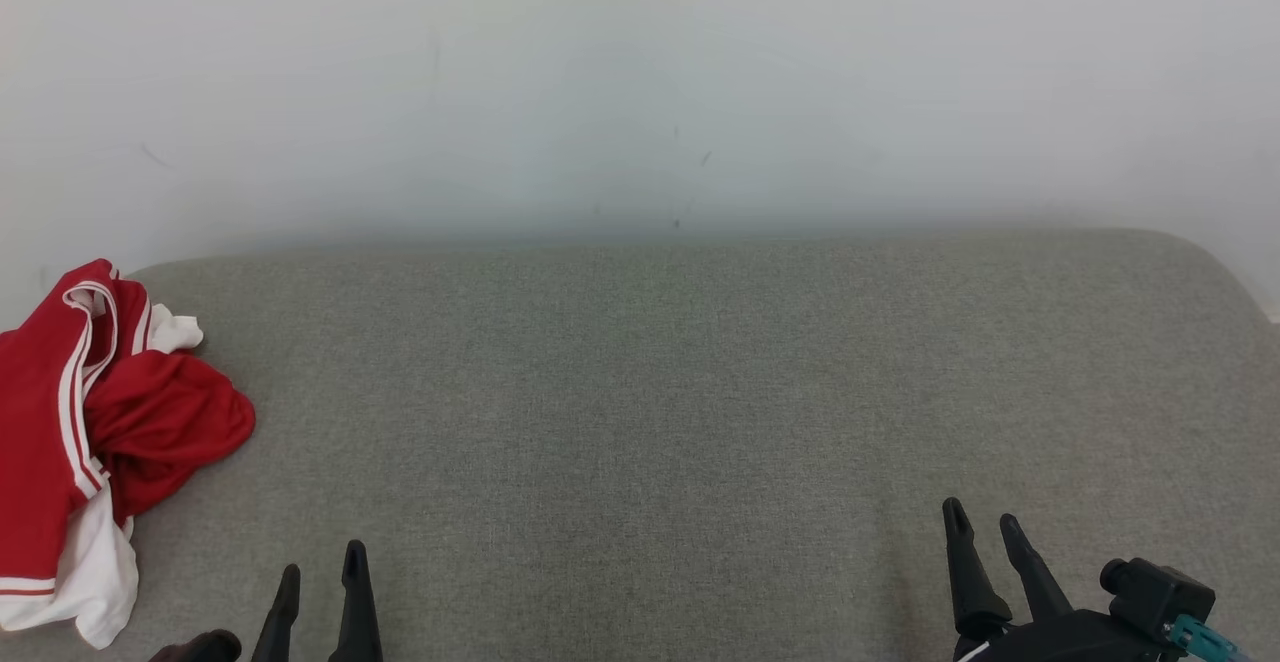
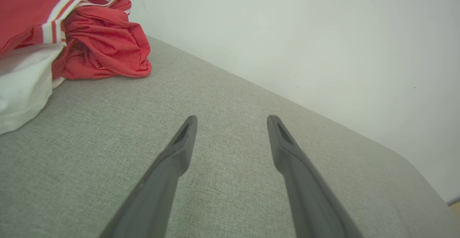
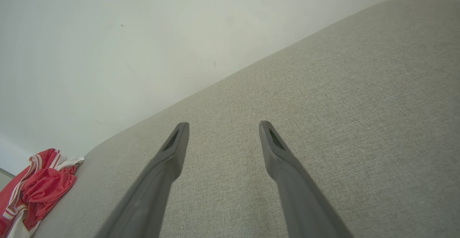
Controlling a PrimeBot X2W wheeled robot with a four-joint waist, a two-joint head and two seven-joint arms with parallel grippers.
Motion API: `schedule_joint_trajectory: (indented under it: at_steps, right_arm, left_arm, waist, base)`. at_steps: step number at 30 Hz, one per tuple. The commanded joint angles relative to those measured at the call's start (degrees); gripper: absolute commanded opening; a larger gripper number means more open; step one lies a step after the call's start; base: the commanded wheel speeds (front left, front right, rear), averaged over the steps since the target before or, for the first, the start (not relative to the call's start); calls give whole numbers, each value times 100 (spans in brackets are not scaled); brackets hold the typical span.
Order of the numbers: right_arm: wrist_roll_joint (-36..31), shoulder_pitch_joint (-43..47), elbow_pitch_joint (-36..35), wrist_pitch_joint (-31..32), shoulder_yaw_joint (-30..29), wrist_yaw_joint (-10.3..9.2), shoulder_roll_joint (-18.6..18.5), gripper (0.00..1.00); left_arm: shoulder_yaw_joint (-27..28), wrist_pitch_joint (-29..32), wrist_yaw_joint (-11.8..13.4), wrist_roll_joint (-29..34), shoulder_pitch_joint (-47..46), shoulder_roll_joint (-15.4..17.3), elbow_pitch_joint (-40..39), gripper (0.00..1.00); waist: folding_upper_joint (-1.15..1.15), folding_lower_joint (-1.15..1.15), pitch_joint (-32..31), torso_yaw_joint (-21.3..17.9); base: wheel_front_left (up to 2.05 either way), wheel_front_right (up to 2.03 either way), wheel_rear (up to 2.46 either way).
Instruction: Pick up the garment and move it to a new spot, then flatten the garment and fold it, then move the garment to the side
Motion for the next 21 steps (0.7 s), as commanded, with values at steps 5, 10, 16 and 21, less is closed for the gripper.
schedule_joint_trajectory:
  at_steps: [5,10,16,21]
  right_arm:
    - [-344,41,-57,-82,31,-7,-14,100]
    - [-650,74,-43,-101,63,-8,-15,100]
    - [-960,111,-22,-100,76,-8,-15,100]
    - [-1212,118,-27,-127,100,-9,-16,100]
  left_arm:
    - [-36,-117,-41,377,74,39,-13,100]
    - [-59,-175,-62,636,82,41,1,100]
    - [-74,-266,-76,928,127,42,61,100]
    - [-80,-325,-59,1153,131,42,88,100]
  waist:
    - [0,0,-31,6]
    - [0,0,-57,14]
    - [0,0,-90,12]
    - [0,0,-105,12]
  base:
    - [0,0,0]
    - [0,0,0]
    - [0,0,0]
    - [0,0,0]
